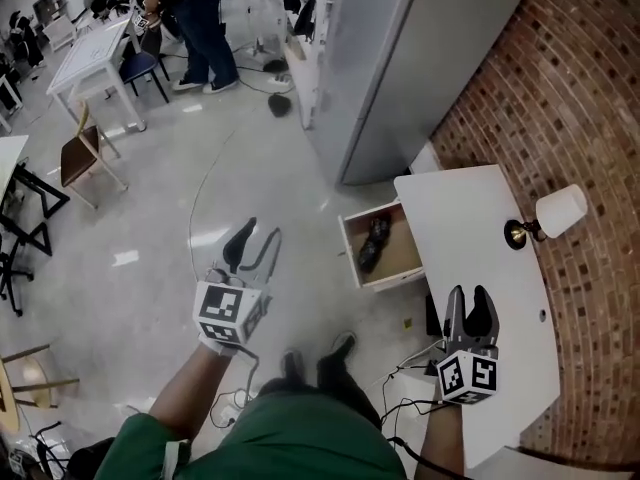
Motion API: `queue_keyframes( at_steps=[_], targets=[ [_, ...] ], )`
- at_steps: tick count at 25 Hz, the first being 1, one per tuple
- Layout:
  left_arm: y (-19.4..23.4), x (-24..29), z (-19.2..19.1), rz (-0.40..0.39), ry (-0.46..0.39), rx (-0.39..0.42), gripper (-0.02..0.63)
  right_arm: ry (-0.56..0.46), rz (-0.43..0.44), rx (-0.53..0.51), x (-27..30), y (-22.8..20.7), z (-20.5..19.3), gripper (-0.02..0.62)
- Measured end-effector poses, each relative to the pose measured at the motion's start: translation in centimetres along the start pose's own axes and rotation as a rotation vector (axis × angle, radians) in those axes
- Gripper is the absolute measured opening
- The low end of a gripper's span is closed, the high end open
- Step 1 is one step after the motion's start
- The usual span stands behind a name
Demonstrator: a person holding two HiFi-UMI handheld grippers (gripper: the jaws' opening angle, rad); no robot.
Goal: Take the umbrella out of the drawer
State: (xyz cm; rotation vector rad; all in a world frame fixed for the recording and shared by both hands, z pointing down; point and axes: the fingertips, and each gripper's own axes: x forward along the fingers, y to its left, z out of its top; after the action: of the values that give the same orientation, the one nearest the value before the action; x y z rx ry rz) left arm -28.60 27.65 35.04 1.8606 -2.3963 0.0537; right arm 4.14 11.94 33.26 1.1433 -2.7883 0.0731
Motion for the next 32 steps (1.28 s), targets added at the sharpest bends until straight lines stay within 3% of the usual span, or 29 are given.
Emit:
queue_keyframes(
  at_steps=[5, 15, 23, 32],
  targets=[
    [-1.8, 3.2, -0.6, -0.034, 0.022, 0.013, 0.176, 0.01, -0.032, 0.026, 1.9, -2.5, -0.8, 0.172],
    [-2.2, 10.9, -0.6, 0.003, 0.062, 0.037, 0.176, 0.004, 0.037, 0.039, 10.0, -6.8, -1.5, 0.172],
    [-5.9, 19.8, -3.7, -0.007, 0.15, 0.046, 0.176, 0.047, 0.072, 0.075, 16.7, -12.6, -3.0, 0.172],
    [-10.4, 27.1, -7.8, -0.028, 0.234, 0.068, 0.176, 0.093, 0.063, 0.113, 20.2, -19.6, -5.5, 0.172]
  ],
)
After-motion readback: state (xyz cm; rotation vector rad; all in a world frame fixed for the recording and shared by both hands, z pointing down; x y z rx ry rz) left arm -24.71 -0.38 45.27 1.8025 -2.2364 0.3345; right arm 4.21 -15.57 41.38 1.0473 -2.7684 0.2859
